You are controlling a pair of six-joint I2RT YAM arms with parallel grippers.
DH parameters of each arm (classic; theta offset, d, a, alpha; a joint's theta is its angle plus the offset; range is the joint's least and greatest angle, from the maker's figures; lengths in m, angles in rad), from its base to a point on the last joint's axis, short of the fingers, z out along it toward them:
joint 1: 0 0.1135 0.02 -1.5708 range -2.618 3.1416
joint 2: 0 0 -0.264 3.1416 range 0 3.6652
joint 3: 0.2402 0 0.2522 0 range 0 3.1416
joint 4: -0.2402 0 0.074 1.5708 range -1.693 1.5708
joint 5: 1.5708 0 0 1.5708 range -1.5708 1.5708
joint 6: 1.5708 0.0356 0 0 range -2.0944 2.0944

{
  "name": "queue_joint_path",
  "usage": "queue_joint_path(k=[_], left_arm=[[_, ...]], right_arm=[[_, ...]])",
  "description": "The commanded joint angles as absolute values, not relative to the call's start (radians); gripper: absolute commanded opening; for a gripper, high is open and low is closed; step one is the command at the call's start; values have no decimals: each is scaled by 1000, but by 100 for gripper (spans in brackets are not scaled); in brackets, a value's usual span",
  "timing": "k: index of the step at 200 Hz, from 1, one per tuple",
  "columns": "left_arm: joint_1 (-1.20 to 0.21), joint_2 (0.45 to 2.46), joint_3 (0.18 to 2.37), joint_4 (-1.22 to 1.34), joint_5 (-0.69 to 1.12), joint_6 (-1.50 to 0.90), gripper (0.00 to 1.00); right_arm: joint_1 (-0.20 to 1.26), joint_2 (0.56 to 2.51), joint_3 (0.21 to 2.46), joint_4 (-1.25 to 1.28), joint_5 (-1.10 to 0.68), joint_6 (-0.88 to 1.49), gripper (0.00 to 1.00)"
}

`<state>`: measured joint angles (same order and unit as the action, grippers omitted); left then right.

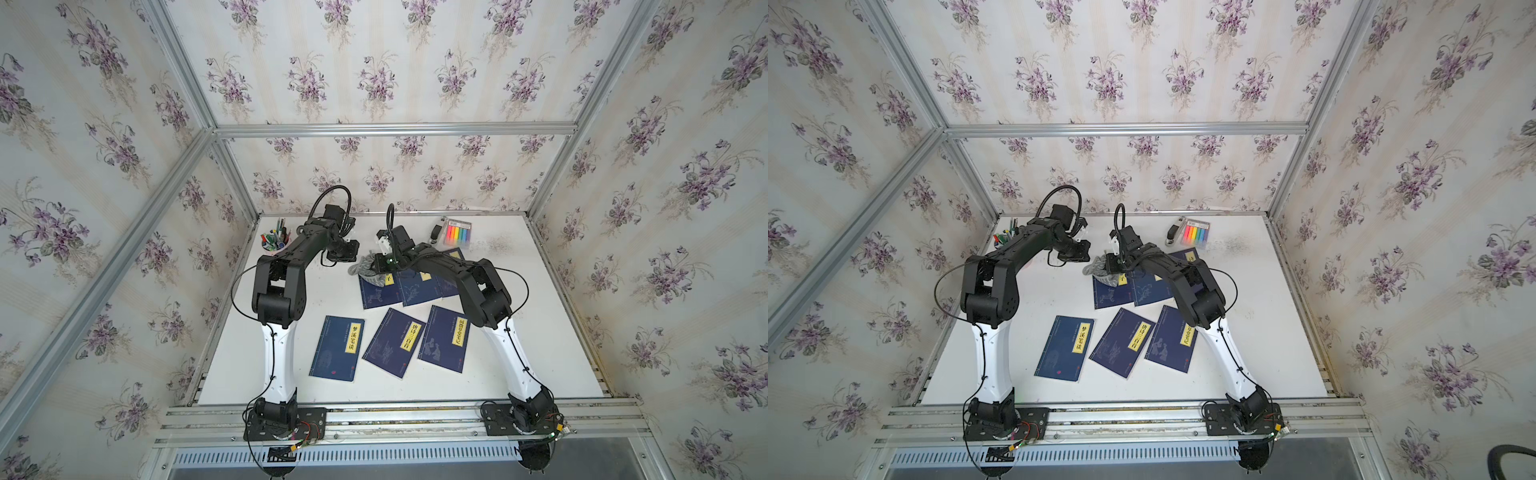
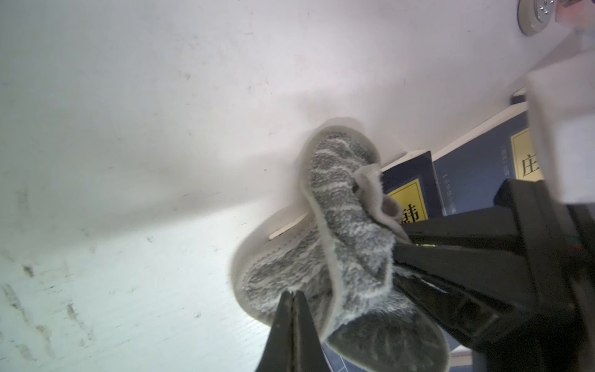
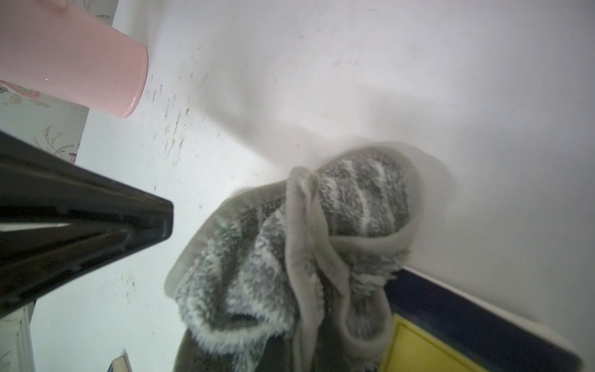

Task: Wipe the cover of the book
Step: Wipe the dirt from the cover of the book, then move the book to the center of the board.

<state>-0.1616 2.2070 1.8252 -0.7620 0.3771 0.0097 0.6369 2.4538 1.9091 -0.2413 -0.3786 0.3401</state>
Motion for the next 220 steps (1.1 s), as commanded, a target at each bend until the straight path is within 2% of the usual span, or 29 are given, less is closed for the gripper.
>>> queue_joint_path(k=[1,89,159,220], left_arm=[[-165,2181,1818,-781,381,19,0],[-268,1955,1486,-746,324,20,0],[-385,2023,1424,-674,316,-57,0],[-401,2038,1353,-628,264,-134,0]], right_arm=[[643,2477,1917,-348,-364,331,0],[589,2473,1882,-260,-405,399,0],[586,2466,1845,-238,-428,387,0],[590,2493,1847,-234,-474,394,0]])
